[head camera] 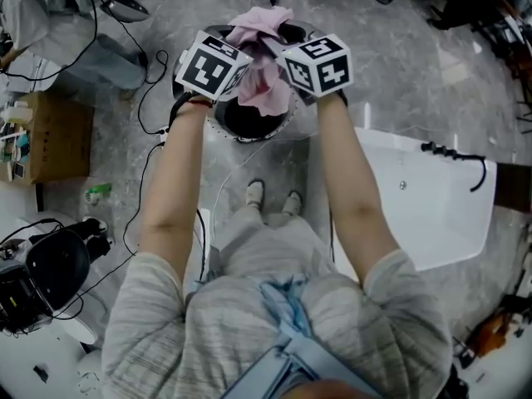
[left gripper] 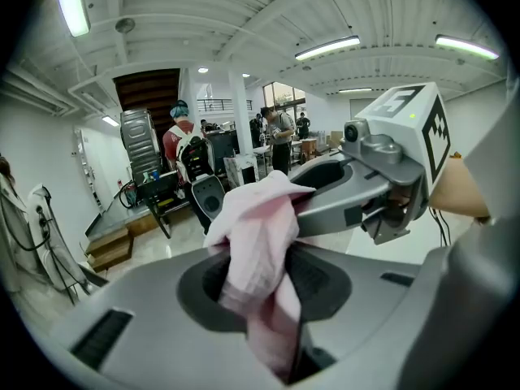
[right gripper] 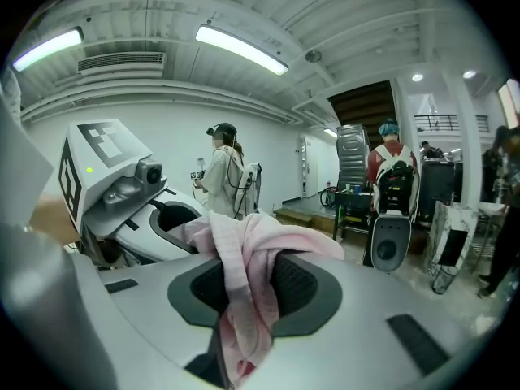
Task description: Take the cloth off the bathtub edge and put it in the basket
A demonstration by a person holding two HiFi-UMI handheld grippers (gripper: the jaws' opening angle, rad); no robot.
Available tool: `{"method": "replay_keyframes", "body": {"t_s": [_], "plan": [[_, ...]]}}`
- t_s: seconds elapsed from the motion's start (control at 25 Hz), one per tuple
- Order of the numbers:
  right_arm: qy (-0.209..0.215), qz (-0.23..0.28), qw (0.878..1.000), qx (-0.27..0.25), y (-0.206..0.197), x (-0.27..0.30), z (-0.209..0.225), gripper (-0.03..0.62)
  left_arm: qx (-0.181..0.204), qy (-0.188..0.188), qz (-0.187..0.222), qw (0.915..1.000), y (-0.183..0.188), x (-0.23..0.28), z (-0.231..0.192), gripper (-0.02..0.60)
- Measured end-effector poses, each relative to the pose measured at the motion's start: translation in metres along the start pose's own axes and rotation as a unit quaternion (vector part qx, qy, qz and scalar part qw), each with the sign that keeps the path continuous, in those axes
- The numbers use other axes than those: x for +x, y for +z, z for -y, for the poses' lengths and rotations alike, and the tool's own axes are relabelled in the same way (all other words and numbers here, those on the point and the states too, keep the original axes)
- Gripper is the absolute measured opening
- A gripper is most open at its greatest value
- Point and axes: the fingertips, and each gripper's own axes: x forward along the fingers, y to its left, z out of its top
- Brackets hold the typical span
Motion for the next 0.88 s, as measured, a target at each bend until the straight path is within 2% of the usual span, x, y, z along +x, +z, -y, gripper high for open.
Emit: {"method": "replay_keyframes", "body": {"t_s": [0.4,0.68,0.88], "plan": [[-0.002,-0.042,0.999,0.026,-0.082,0.017,0.013,0.114,-0.017,-0.03,-0.039,0.9986,-0.054,0.057,0.026,0.109],[-0.011,-0.104,0.993,0.048,-0.128,0.034,0.025,0.114,-0.019,-0.052,-0.079,0.9953,-0.083,0.092,0.032,0.109],[-0.011,-0.155,0.986,0.054,-0.152,0.049,0.032,0.115,0.03,-0.051,-0.107,0.9925,-0.094,0.111,0.028,0.11]]}}
